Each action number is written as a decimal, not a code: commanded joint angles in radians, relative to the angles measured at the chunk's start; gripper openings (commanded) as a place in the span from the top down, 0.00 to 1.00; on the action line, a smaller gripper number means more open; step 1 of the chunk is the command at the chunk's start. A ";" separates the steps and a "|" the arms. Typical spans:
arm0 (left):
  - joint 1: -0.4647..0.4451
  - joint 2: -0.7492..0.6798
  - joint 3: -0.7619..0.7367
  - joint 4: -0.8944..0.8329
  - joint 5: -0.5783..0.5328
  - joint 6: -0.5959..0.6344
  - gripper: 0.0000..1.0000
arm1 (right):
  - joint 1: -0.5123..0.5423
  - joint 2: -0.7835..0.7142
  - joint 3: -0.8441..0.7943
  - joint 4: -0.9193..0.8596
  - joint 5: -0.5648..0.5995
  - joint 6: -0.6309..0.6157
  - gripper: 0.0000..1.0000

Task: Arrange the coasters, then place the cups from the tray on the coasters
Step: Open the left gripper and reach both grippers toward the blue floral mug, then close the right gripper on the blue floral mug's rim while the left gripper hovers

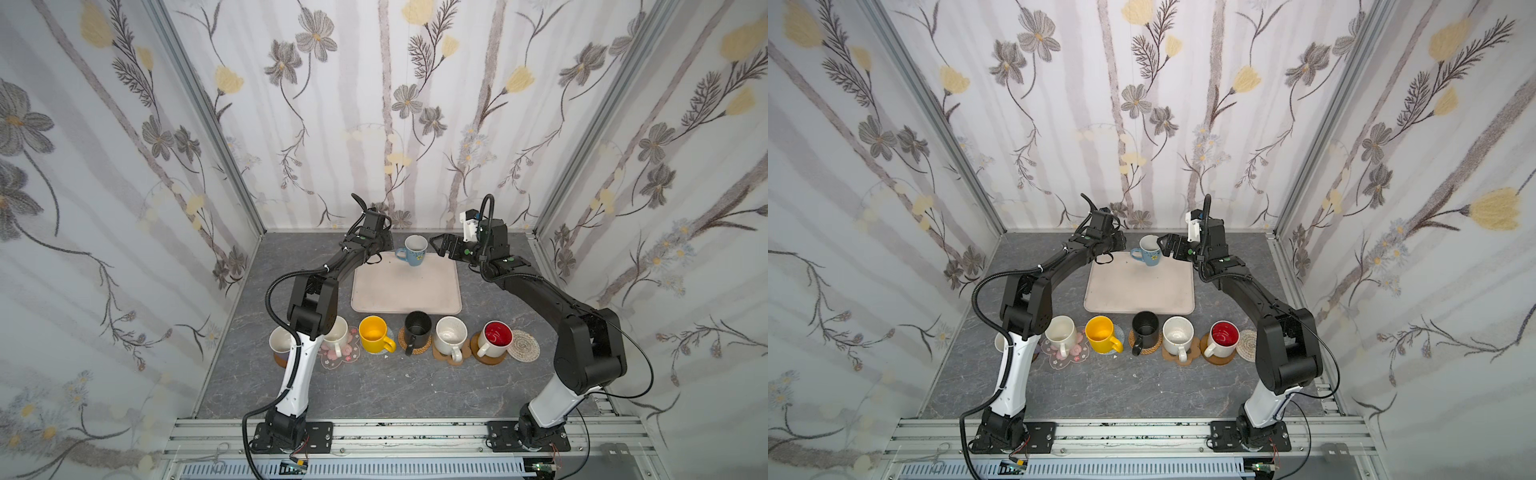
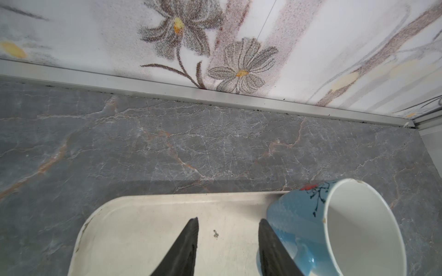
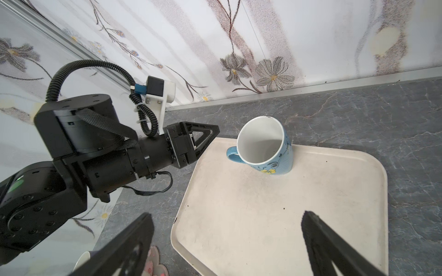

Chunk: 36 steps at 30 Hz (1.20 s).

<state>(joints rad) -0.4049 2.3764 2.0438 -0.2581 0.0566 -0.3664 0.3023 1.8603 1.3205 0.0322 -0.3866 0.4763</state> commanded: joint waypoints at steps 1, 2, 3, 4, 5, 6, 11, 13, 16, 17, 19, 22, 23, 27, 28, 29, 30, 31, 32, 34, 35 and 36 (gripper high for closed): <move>0.003 0.044 0.052 0.019 0.057 0.028 0.56 | 0.009 0.029 0.032 -0.006 0.006 -0.018 0.03; 0.005 0.056 0.065 0.018 0.070 0.026 0.56 | 0.012 0.038 0.041 -0.010 0.008 -0.019 0.03; 0.006 0.065 0.075 0.019 0.078 0.025 0.56 | 0.013 0.044 0.048 -0.013 0.006 -0.020 0.03; 0.008 0.076 0.084 0.019 0.084 0.024 0.56 | 0.015 0.052 0.056 -0.017 0.006 -0.021 0.03; 0.008 0.086 0.093 0.018 0.090 0.025 0.56 | 0.015 0.059 0.063 -0.020 0.006 -0.022 0.03; 0.008 0.095 0.101 0.019 0.095 0.026 0.56 | 0.015 0.064 0.068 -0.023 0.005 -0.022 0.03; 0.008 0.111 0.107 0.019 0.113 0.022 0.58 | 0.017 0.080 0.083 -0.034 0.003 -0.028 0.03; 0.007 0.109 0.099 0.019 0.123 0.014 0.59 | 0.017 0.083 0.086 -0.038 0.006 -0.031 0.04; 0.000 0.100 0.084 0.019 0.134 0.005 0.60 | 0.017 0.088 0.086 -0.041 0.012 -0.037 0.04; -0.003 0.096 0.076 0.019 0.133 0.001 0.60 | 0.018 0.090 0.088 -0.042 0.016 -0.038 0.04; -0.010 0.086 0.062 0.019 0.137 -0.005 0.61 | 0.017 0.097 0.086 -0.048 0.024 -0.043 0.04; -0.023 0.070 0.040 0.019 0.131 -0.003 0.61 | 0.017 0.104 0.083 -0.048 0.026 -0.044 0.04; -0.026 0.060 0.028 0.019 0.129 -0.003 0.61 | 0.018 0.107 0.078 -0.039 0.022 -0.039 0.05; -0.037 0.021 -0.026 0.020 0.115 -0.014 0.62 | 0.018 0.117 0.082 -0.033 0.014 -0.032 0.05; -0.042 0.011 -0.035 0.020 0.114 -0.014 0.62 | 0.018 0.119 0.080 -0.034 0.018 -0.031 0.05; -0.047 0.005 -0.046 0.020 0.112 -0.014 0.62 | 0.018 0.120 0.082 -0.035 0.021 -0.031 0.05; -0.056 0.000 -0.052 0.020 0.110 -0.014 0.62 | 0.018 0.120 0.082 -0.035 0.021 -0.033 0.05; -0.062 -0.006 -0.060 0.020 0.108 -0.014 0.62 | 0.017 0.122 0.082 -0.036 0.023 -0.033 0.05; -0.071 -0.010 -0.067 0.020 0.105 -0.015 0.62 | 0.018 0.122 0.082 -0.039 0.029 -0.031 0.05; -0.083 -0.015 -0.082 0.020 0.100 -0.026 0.63 | 0.017 0.123 0.081 -0.046 0.042 -0.027 0.05; -0.089 -0.016 -0.087 0.021 0.100 -0.030 0.63 | 0.017 0.122 0.081 -0.048 0.048 -0.027 0.05; -0.096 -0.016 -0.093 0.022 0.098 -0.035 0.63 | 0.018 0.122 0.079 -0.049 0.049 -0.027 0.05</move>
<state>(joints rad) -0.4896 2.3734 1.9621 -0.2470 0.1654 -0.3840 0.3187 1.9766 1.3968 -0.0242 -0.3592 0.4450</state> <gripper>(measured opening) 0.371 0.952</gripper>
